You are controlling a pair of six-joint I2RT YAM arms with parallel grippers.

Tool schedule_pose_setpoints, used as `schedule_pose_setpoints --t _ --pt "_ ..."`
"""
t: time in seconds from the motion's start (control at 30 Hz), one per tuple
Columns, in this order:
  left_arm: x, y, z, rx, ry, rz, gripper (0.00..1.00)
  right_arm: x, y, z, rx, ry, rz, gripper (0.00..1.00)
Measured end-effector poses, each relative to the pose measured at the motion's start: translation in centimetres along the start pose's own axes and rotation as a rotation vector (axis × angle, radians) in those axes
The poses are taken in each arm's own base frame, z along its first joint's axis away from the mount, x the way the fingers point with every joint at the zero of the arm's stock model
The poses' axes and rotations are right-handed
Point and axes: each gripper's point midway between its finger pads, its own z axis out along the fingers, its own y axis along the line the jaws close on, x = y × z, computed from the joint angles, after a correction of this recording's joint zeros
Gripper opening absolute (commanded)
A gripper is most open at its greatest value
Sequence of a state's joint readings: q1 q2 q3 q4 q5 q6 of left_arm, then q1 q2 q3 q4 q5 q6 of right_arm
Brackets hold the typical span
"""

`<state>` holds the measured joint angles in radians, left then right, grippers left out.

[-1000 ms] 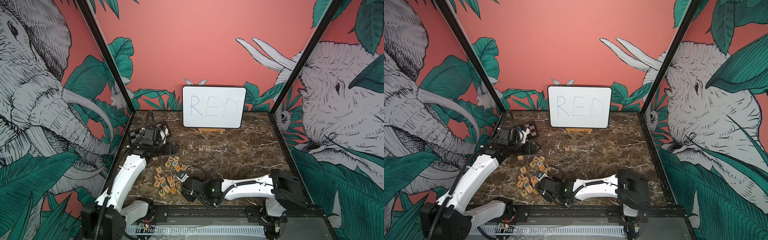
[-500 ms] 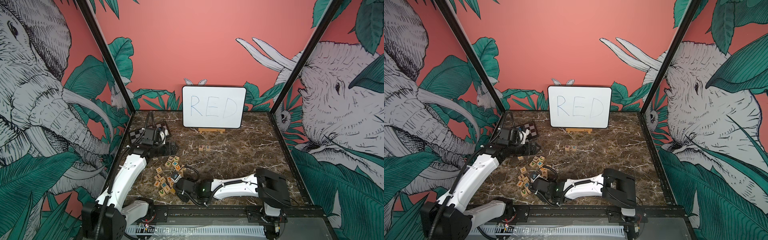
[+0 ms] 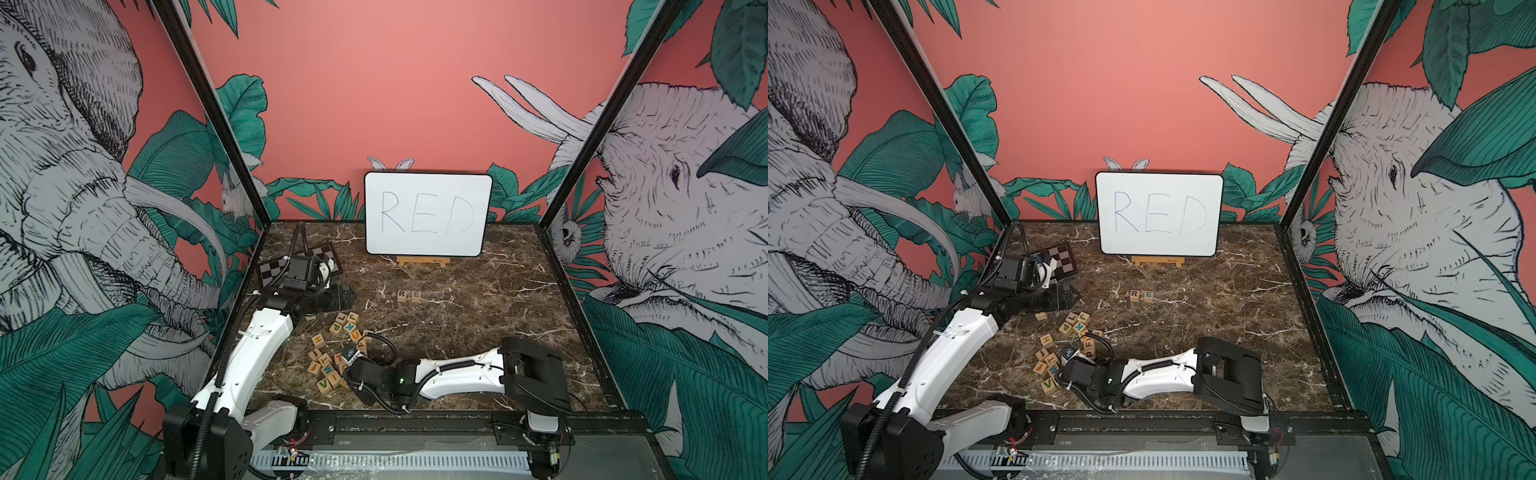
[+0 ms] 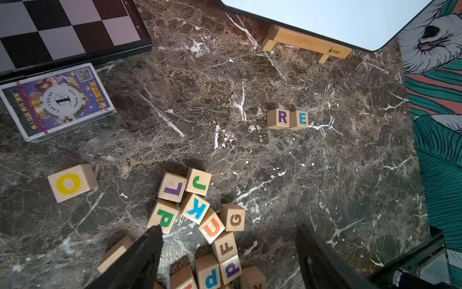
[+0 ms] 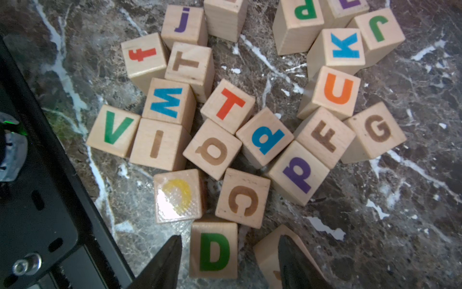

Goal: Assemble the uppercase word "red" with letter blocks
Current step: Pick up the letter block from the center of the board.

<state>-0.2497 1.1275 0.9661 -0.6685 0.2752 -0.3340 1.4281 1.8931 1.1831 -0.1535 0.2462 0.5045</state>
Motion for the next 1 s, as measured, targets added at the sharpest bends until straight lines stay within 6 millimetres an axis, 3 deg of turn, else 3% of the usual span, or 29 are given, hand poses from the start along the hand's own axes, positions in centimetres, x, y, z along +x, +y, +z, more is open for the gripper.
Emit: schedule_pose_setpoints --t 0.4,1.0 --pt "0.0 0.1 0.0 -0.004 -0.001 -0.005 0.85 -0.4 0.4 0.4 -0.011 0.0 0.009 0.59" --pt "-0.1 0.2 0.0 -0.011 -0.004 -0.005 0.85 -0.1 -0.7 -0.9 0.026 -0.015 -0.01 0.66"
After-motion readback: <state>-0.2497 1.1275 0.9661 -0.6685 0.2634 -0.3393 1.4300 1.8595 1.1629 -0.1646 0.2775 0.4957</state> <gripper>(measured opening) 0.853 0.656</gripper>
